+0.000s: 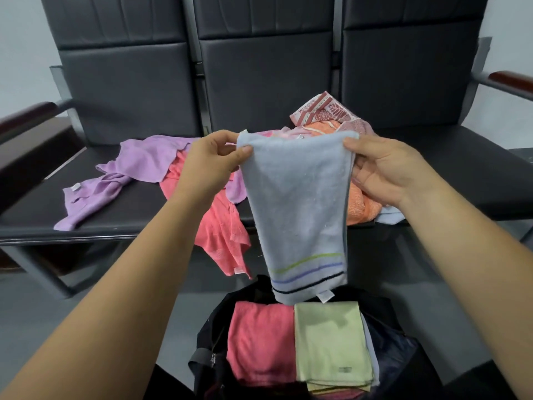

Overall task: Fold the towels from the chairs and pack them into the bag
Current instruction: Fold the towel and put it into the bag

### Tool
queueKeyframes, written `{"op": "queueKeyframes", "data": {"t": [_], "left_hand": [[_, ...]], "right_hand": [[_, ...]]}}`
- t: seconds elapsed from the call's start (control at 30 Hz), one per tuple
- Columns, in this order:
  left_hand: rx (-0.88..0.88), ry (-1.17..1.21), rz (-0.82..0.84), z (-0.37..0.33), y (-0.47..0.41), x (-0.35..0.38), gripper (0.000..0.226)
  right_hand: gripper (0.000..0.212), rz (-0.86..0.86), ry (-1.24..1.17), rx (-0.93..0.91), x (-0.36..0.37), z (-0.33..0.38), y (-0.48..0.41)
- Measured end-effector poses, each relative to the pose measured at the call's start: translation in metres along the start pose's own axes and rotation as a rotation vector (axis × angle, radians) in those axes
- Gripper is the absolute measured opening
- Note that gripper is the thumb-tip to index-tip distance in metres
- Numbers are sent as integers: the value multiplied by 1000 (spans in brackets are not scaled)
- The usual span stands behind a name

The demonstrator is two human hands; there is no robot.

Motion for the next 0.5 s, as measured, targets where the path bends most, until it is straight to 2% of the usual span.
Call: {"op": "queueKeyframes", "data": {"t": [0.07, 0.17, 0.3, 0.43, 0.5], "left_hand": [[11, -70, -14, 0, 0, 3, 6], [-13, -13, -19, -3, -2, 5, 18], [-28, 107, -54, -5, -3, 4, 34], [1, 264, 55, -5, 1, 3, 22], [40, 219, 39, -5, 1, 1, 27]], "right_hand": [[14, -40, 74, -3, 0, -1, 2], [10, -74, 130, -21, 2, -1, 5], [18, -72, 12, -21, 5, -1, 7], [25, 11, -134, -18, 8, -3, 6], [26, 14, -103, -29, 7, -4, 4]]}}
Point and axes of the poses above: each hand's wrist, its own y-axis away from the middle knuckle, its own x-axis out of the palm, z = x × y, the point moved 1 cm from there along -y, towards the middle knuckle, and after that the axes turned 6 degrees about z, right-handed, at the moved point
